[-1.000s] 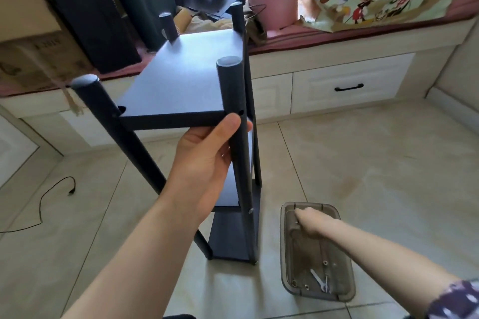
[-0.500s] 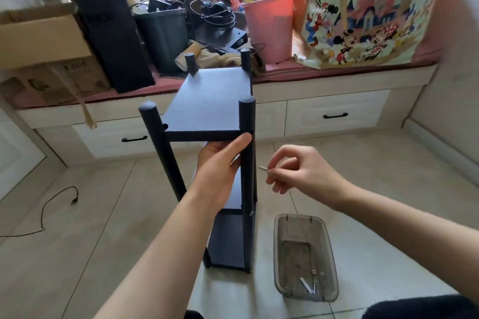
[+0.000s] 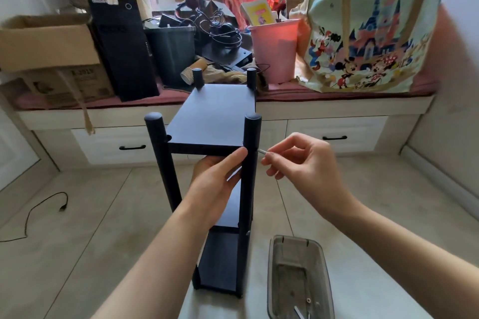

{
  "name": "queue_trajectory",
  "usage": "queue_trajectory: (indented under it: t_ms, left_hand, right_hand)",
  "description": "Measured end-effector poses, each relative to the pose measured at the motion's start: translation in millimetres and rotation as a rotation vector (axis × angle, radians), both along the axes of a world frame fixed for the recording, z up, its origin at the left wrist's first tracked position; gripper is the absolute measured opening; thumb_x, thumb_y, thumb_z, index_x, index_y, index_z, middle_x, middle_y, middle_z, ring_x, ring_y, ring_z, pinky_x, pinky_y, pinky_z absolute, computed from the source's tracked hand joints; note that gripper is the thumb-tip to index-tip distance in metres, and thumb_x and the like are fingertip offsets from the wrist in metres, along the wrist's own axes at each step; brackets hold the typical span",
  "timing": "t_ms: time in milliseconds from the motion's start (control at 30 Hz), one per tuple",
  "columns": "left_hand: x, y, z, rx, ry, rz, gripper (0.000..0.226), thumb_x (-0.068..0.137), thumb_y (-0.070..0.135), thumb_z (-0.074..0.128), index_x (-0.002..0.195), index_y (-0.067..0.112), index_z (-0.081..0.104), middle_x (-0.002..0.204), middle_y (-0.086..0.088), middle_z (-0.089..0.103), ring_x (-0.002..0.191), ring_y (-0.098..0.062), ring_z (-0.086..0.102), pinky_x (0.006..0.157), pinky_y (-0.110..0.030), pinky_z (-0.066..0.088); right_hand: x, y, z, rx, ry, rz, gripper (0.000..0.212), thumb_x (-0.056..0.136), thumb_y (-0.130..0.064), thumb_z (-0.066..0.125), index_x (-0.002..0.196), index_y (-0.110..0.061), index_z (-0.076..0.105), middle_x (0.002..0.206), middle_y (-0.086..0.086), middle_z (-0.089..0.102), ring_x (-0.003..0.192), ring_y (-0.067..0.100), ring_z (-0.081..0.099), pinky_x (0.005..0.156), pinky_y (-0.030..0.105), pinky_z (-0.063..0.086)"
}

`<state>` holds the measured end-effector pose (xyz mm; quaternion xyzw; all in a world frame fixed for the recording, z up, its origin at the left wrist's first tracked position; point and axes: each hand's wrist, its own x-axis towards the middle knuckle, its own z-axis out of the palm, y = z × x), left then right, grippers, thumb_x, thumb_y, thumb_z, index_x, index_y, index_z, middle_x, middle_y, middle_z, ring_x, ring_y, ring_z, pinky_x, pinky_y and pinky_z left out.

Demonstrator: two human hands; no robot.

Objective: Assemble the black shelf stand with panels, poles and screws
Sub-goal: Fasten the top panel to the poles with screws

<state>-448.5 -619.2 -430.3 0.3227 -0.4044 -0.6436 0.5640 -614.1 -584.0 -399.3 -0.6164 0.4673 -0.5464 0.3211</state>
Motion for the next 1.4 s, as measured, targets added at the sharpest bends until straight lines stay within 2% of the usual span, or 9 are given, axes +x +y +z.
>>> queue_trajectory:
  t_ms: [200, 400, 533, 633, 733, 833, 967, 1200, 1400]
  left_hand:
    - [1, -4, -4, -0.015, -0.015, -0.017, 0.042, 0.08, 0.02, 0.068, 0.114, -0.004, 0.07, 0.115, -0.019, 0.072, 0.112, -0.03, 0.069, 0.102, -0.039, 0.051]
    - [-1, -3, -4, -0.02, 0.008, -0.007, 0.035, 0.079, 0.018, 0.069, 0.108, -0.001, 0.071, 0.111, -0.018, 0.074, 0.109, -0.029, 0.07, 0.1, -0.038, 0.052]
    - [-1, -1, -3, -0.009, 0.013, 0.003, 0.034, 0.078, 0.018, 0.069, 0.108, 0.001, 0.072, 0.112, -0.017, 0.074, 0.109, -0.028, 0.07, 0.098, -0.036, 0.053]
    - [-2, 0, -3, -0.004, 0.021, 0.012, 0.033, 0.079, 0.017, 0.069, 0.108, 0.002, 0.072, 0.111, -0.017, 0.074, 0.108, -0.029, 0.071, 0.101, -0.038, 0.053]
    - [-2, 1, -3, -0.015, 0.019, 0.008, 0.031, 0.08, 0.018, 0.069, 0.107, 0.004, 0.073, 0.111, -0.016, 0.074, 0.106, -0.027, 0.071, 0.096, -0.037, 0.053]
    - [-2, 1, -2, -0.019, 0.014, 0.011, 0.029, 0.079, 0.018, 0.069, 0.104, 0.004, 0.073, 0.109, -0.017, 0.075, 0.106, -0.027, 0.072, 0.095, -0.035, 0.053]
    - [-2, 0, -3, -0.02, 0.011, 0.012, 0.032, 0.08, 0.018, 0.069, 0.107, 0.002, 0.073, 0.111, -0.018, 0.074, 0.107, -0.028, 0.071, 0.098, -0.038, 0.053]
    - [1, -1, -4, -0.053, -0.034, -0.006, 0.029, 0.082, 0.02, 0.067, 0.103, 0.0, 0.074, 0.108, -0.018, 0.075, 0.107, -0.028, 0.071, 0.098, -0.037, 0.052]
    - [1, -3, -5, -0.065, -0.077, -0.003, 0.031, 0.081, 0.024, 0.068, 0.104, 0.003, 0.074, 0.106, -0.015, 0.076, 0.106, -0.025, 0.072, 0.097, -0.036, 0.051]
  right_hand:
    - [4, -1, -4, 0.026, -0.069, -0.011, 0.006, 0.088, -0.004, 0.07, 0.084, -0.002, 0.067, 0.074, 0.007, 0.075, 0.066, 0.019, 0.073, 0.064, 0.025, 0.057]
    - [13, 3, -3, -0.123, 0.23, -0.137, 0.015, 0.09, -0.019, 0.071, 0.08, -0.01, 0.063, 0.064, 0.0, 0.07, 0.054, 0.007, 0.068, 0.059, 0.025, 0.057]
    - [18, -1, -4, -0.226, 0.37, -0.189, 0.015, 0.09, -0.016, 0.07, 0.081, -0.009, 0.061, 0.062, -0.003, 0.064, 0.056, 0.014, 0.062, 0.059, 0.029, 0.052]
    - [18, -2, -2, -0.203, 0.347, -0.165, 0.011, 0.09, -0.014, 0.071, 0.082, -0.01, 0.063, 0.064, -0.002, 0.067, 0.059, 0.012, 0.066, 0.063, 0.028, 0.054]
    - [14, 0, 1, -0.102, 0.264, -0.083, 0.008, 0.086, -0.011, 0.075, 0.087, -0.01, 0.067, 0.07, -0.001, 0.072, 0.065, 0.006, 0.071, 0.068, 0.026, 0.058]
    - [7, 2, 5, -0.001, 0.136, 0.034, 0.011, 0.083, -0.007, 0.077, 0.092, -0.009, 0.07, 0.077, 0.002, 0.075, 0.072, 0.01, 0.074, 0.074, 0.026, 0.059]
    - [2, 4, 8, 0.048, 0.057, 0.105, 0.017, 0.082, -0.001, 0.075, 0.099, -0.004, 0.072, 0.085, 0.005, 0.077, 0.08, 0.015, 0.075, 0.081, 0.032, 0.06]
    - [1, 3, 5, -0.002, 0.104, 0.059, 0.013, 0.082, -0.001, 0.075, 0.091, -0.008, 0.069, 0.081, 0.003, 0.077, 0.078, 0.014, 0.075, 0.077, 0.032, 0.061]
    - [4, 3, 3, -0.072, 0.183, -0.007, 0.013, 0.083, -0.003, 0.076, 0.083, -0.014, 0.069, 0.072, -0.003, 0.075, 0.071, 0.005, 0.073, 0.073, 0.02, 0.058]
